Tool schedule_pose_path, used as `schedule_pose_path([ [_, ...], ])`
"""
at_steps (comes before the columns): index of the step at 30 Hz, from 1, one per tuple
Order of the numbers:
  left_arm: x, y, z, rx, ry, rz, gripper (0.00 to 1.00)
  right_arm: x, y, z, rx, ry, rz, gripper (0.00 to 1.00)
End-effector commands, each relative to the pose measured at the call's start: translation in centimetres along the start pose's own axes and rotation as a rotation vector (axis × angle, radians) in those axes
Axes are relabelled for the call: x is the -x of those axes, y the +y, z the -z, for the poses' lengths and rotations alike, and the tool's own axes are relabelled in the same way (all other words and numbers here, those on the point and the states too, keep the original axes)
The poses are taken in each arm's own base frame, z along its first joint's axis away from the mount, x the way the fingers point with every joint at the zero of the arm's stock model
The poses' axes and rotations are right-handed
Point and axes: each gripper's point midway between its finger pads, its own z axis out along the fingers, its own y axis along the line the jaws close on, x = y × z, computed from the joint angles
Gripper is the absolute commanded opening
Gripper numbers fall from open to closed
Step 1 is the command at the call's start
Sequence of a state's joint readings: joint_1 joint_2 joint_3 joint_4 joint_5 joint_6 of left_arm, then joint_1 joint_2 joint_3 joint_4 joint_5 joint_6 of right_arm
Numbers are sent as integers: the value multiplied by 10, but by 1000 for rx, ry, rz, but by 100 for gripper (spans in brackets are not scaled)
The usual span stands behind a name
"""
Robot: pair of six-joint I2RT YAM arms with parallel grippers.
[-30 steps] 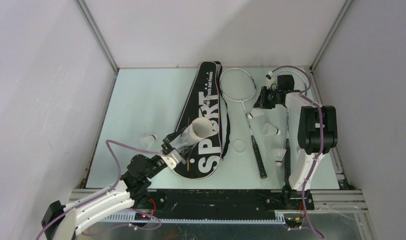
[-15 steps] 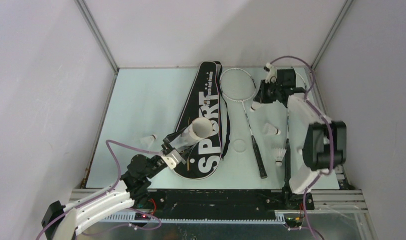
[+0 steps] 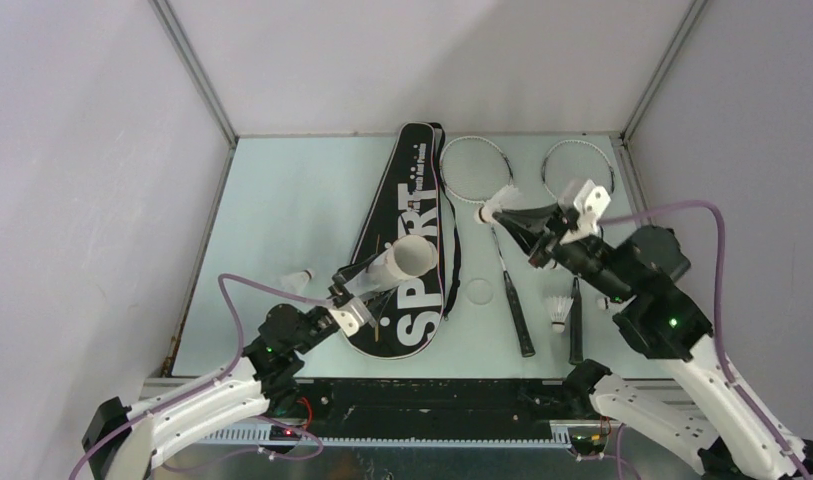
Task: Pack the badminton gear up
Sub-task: Place the shuttlecock at the shuttle tube.
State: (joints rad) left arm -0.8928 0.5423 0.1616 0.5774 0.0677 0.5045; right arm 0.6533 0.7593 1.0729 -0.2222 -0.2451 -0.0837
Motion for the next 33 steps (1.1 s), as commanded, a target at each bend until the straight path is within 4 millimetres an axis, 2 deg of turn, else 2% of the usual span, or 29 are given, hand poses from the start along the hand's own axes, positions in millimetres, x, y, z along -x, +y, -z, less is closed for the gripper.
schedule_pose_path([
  [1, -12, -4, -1, -28, 65, -13, 52, 4, 40, 2, 154, -54, 66, 0],
  [6, -12, -7, -2, -42, 65, -8, 52, 26, 79, 0, 290, -145, 105, 0],
  [9, -14, -8, -2, -44, 71, -8, 52, 25, 94, -9, 312, -154, 153, 0],
  [12, -18, -9, -2, -49, 83, -9, 52, 23, 91, -20, 254, -144, 184, 0],
  [16, -19, -11, -3, -59, 88, -10, 52, 20, 101, -27, 274, -139, 212, 0],
  [28, -12, -14, -1, -79, 60, -4, 52, 12, 120, -34, 355, -99, 144, 0],
  [33, -13, -16, -1, -89, 59, 0, 52, 15, 131, -37, 398, -96, 74, 0],
])
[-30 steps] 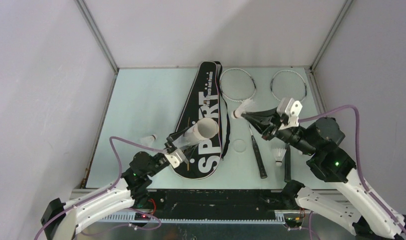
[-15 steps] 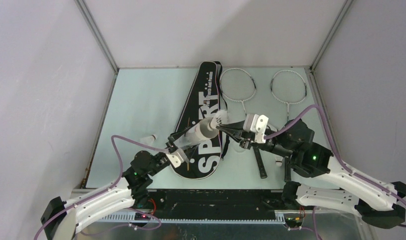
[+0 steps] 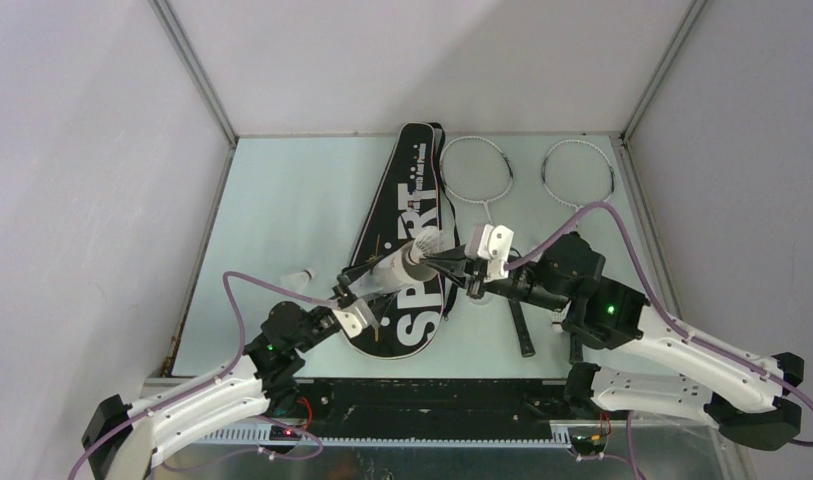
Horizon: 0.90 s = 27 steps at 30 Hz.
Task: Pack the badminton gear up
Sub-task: Place the shuttlecock at the shuttle tube.
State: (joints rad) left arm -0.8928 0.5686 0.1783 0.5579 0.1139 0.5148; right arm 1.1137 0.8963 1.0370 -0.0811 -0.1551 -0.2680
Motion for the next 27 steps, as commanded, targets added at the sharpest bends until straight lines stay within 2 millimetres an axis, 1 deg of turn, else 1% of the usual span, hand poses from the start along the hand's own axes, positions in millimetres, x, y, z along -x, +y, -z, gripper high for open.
schedule_pose_path([
  [1, -13, -8, 2, -36, 56, 11, 52, 24, 4, -7, 31, -60, -76, 0],
  [6, -9, -8, 3, -33, 30, 9, 52, 9, 8, -15, 41, 5, -126, 0],
  [9, -7, -8, 4, -29, 15, 9, 52, 4, 10, -17, 45, 33, -159, 0],
  [13, -7, -8, 5, -29, 14, 8, 52, 5, 13, -20, 66, 56, -185, 0],
  [14, -6, -8, 5, -27, 11, 7, 52, -2, 15, -23, 72, 87, -195, 0],
  [15, -6, -8, 5, -25, 10, 8, 52, 0, 13, -25, 67, 96, -198, 0],
  [16, -6, -8, 5, -25, 10, 7, 52, -5, 14, -25, 68, 123, -208, 0],
  [17, -6, -7, 6, -24, 8, 7, 52, -5, 13, -27, 61, 134, -212, 0],
  [18, -6, -8, 6, -24, 6, 8, 52, -11, 14, -26, 62, 163, -220, 0],
  [23, -5, -8, 6, -24, 0, 7, 52, -19, 11, -27, 37, 222, -249, 1],
  [27, -4, -7, 6, -23, -5, 7, 52, -25, 15, -29, 52, 256, -271, 1],
])
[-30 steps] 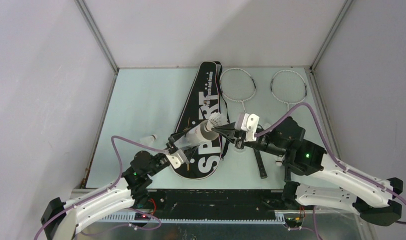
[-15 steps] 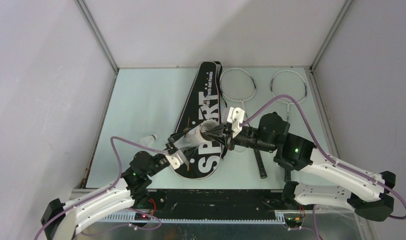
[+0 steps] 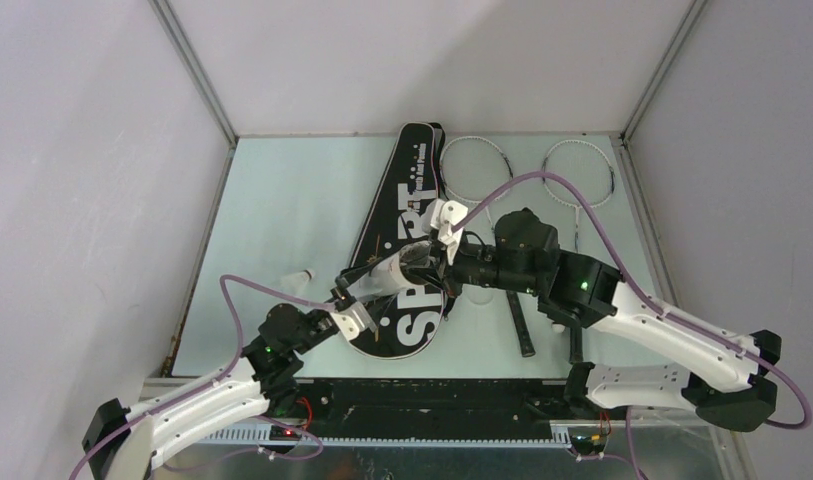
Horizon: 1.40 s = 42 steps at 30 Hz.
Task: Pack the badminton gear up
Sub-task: Place the shuttlecock at the shuttle tube.
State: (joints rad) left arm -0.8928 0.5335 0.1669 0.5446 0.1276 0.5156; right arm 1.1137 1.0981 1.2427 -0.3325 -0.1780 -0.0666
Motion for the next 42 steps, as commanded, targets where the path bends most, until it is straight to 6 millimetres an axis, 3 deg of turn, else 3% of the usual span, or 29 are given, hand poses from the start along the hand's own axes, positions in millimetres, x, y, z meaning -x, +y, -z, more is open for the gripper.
schedule_pose_path([
  [1, -6, -6, 3, -17, 7, 9, 52, 6, 0, -1, -8, 20, -37, 2],
  [8, -3, -6, 3, -19, -4, 10, 52, -1, -2, -15, -10, 41, -67, 3],
  [12, -4, -7, 4, -21, -2, 10, 52, -8, -6, -18, -32, 68, -60, 9],
  [23, -5, -6, 4, -16, 5, 10, 52, 17, -3, 5, -22, 0, 0, 42],
  [33, -6, -5, 4, -13, 11, 9, 52, 40, 5, 28, 17, -72, 54, 63],
  [40, -7, -7, 4, -21, 14, 8, 52, 60, 3, 56, -9, -145, 147, 97],
  [42, -7, -7, 4, -22, 14, 8, 52, 66, 1, 63, -25, -168, 164, 99],
])
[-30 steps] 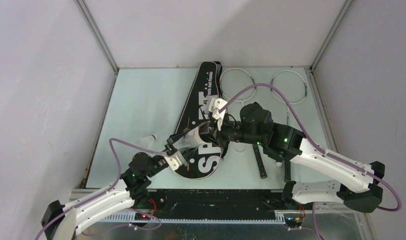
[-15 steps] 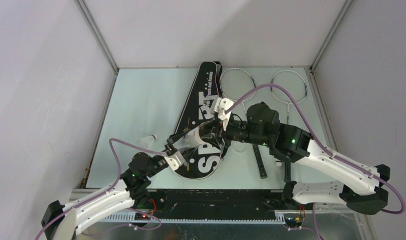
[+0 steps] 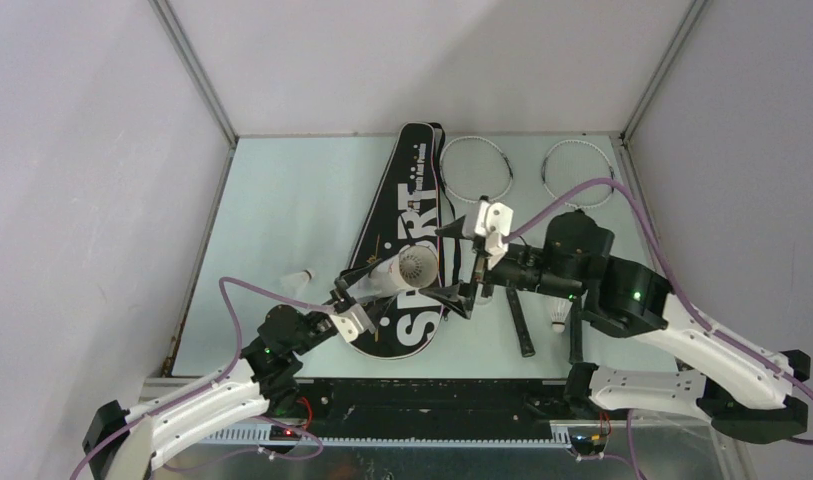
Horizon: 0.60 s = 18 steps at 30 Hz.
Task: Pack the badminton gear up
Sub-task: Place the shuttlecock at the shuttle tube.
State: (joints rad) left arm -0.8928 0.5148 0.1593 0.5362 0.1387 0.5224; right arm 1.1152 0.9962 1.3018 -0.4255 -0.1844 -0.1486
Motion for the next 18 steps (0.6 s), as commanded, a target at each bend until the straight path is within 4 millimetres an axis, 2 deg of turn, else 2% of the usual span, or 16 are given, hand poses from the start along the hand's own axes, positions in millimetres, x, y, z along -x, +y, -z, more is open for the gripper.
schedule_pose_path([
  [1, -7, -5, 2, -12, 18, 14, 52, 38, -9, 23, -49, -113, 74, 99],
  [6, -7, -4, 2, -6, 15, 13, 52, 43, -33, 36, -189, -146, 37, 99],
  [10, -3, -1, 2, 8, 0, 17, 52, 30, -70, 50, -398, -134, -74, 99],
  [11, -3, -1, 3, 10, -2, 19, 52, 20, -87, 56, -487, -113, -100, 99],
  [12, -3, -1, 3, 14, -5, 20, 52, 8, -94, 57, -533, -93, -155, 99],
  [13, -3, 0, 3, 17, -5, 21, 52, -1, -112, 66, -633, -75, -191, 99],
  [14, -3, 0, 4, 20, -4, 20, 52, -15, -120, 70, -685, -51, -265, 99],
  [15, -3, 0, 4, 21, -5, 21, 52, -27, -139, 80, -782, -25, -304, 99],
  [16, -3, 1, 4, 22, -3, 21, 52, -47, -145, 83, -828, 22, -376, 99],
  [17, -4, 1, 4, 23, -1, 20, 52, -60, -161, 95, -910, 44, -423, 99],
  [18, -3, 2, 4, 29, -2, 20, 52, -80, -167, 100, -973, 90, -499, 99],
])
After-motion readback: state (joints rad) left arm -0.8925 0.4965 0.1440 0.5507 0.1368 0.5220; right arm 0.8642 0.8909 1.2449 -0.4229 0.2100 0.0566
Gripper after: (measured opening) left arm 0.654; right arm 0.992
